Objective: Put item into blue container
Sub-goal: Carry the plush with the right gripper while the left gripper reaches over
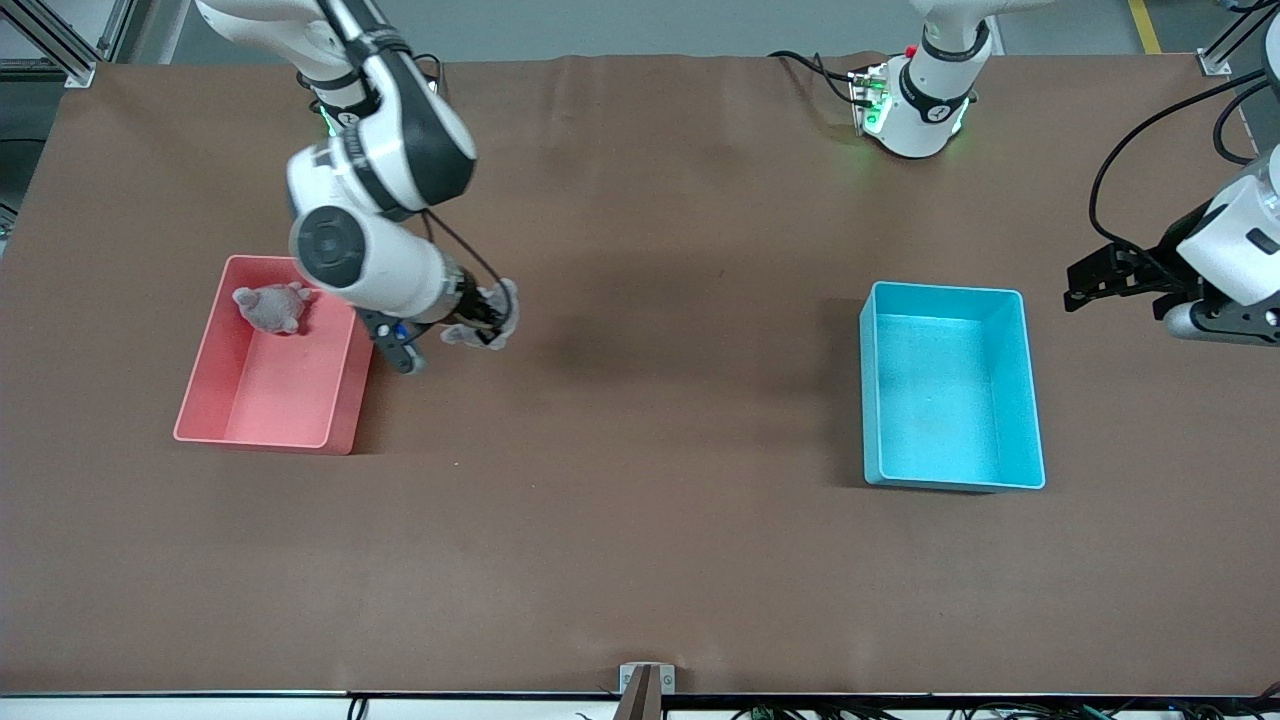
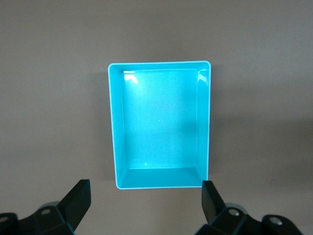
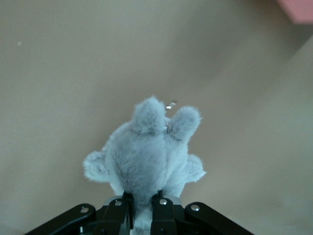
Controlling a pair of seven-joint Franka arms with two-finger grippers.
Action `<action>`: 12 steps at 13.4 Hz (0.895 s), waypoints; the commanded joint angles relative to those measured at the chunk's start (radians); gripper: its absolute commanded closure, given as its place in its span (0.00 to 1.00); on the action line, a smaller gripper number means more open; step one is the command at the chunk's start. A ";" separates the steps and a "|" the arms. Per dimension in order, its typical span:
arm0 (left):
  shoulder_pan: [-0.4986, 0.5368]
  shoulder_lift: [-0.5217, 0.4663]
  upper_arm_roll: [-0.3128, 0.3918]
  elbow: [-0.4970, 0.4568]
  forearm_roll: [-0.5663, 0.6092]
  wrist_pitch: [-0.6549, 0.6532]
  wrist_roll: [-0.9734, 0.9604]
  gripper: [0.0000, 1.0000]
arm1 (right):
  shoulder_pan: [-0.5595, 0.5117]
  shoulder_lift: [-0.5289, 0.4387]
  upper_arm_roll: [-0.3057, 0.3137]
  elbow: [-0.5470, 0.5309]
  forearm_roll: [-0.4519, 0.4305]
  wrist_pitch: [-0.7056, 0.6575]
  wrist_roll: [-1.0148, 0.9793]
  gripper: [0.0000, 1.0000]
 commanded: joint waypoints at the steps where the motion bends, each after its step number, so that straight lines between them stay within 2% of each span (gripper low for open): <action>1: -0.015 0.013 -0.002 0.009 -0.003 -0.022 0.005 0.00 | 0.094 0.077 -0.013 0.009 0.012 0.106 0.117 1.00; 4: -0.021 0.033 -0.013 0.009 -0.003 -0.054 0.004 0.00 | 0.175 0.168 -0.014 0.009 0.001 0.243 0.207 1.00; 8: -0.021 0.042 -0.015 0.008 0.004 -0.055 0.008 0.00 | 0.231 0.249 -0.016 0.013 0.000 0.373 0.287 1.00; 12: -0.014 0.047 -0.016 0.005 0.001 -0.055 0.008 0.00 | 0.263 0.321 -0.016 0.102 0.000 0.378 0.377 1.00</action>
